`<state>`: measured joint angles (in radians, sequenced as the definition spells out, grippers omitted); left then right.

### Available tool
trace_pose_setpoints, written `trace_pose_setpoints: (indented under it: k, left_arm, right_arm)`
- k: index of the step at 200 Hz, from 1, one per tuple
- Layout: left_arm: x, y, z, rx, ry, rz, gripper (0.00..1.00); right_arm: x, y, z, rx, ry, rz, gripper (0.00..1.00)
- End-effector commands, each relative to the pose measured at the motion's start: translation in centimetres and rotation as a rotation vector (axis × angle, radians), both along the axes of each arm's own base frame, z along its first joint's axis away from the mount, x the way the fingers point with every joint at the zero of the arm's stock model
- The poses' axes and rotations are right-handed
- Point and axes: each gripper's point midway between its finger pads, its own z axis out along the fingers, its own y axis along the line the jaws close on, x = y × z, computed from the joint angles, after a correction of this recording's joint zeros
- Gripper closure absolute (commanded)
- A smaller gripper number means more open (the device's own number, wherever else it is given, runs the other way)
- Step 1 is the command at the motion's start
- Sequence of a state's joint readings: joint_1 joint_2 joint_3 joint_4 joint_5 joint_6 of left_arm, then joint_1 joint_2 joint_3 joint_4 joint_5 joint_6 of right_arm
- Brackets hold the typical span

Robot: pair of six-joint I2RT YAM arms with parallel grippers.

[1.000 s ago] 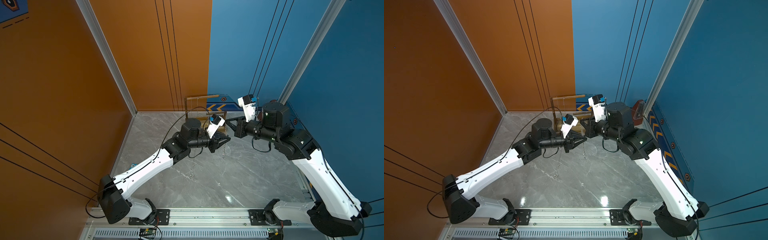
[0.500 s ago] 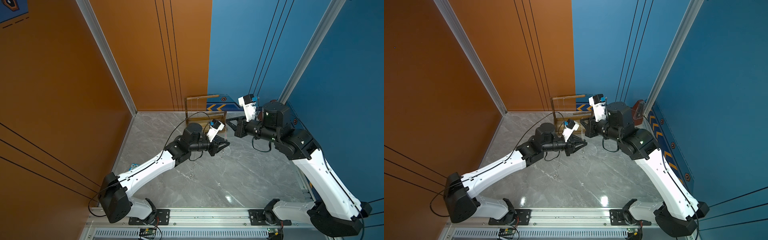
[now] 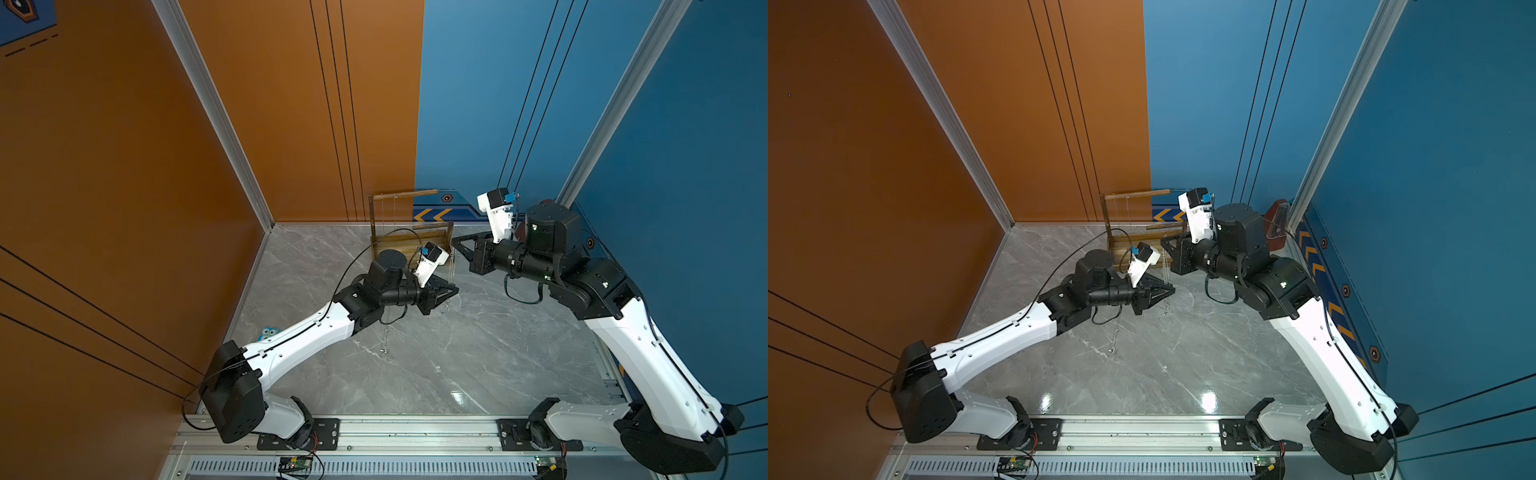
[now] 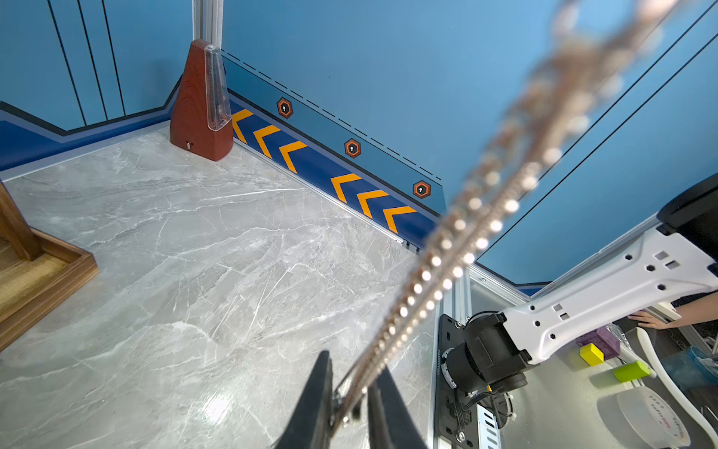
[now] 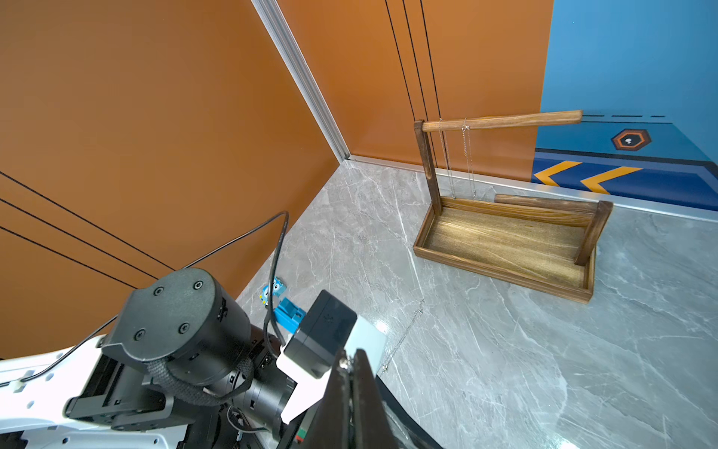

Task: Take the necklace off the jewelry display stand
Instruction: Place the necklace at the center of the board.

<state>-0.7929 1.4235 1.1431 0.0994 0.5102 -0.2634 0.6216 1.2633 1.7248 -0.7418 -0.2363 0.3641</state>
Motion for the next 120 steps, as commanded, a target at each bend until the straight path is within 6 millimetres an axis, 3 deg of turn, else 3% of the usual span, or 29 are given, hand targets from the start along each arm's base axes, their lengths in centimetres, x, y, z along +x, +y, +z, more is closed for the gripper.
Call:
trace_pose_setpoints:
  k: [1,120]
  left_arm:
    - [-0.5,-0.2,-0.8,-0.002,0.019,-0.023,0.81]
    - [-1.1,-0.4,-2.7,0.03,0.039,0.023,1.0]
  right_arm:
    - [-0.3,-0.2,1.0,0.022,-0.007,0.001,1.0]
    - [0.0,-0.1,-0.5,0.005,0.026,-0.005,1.0]
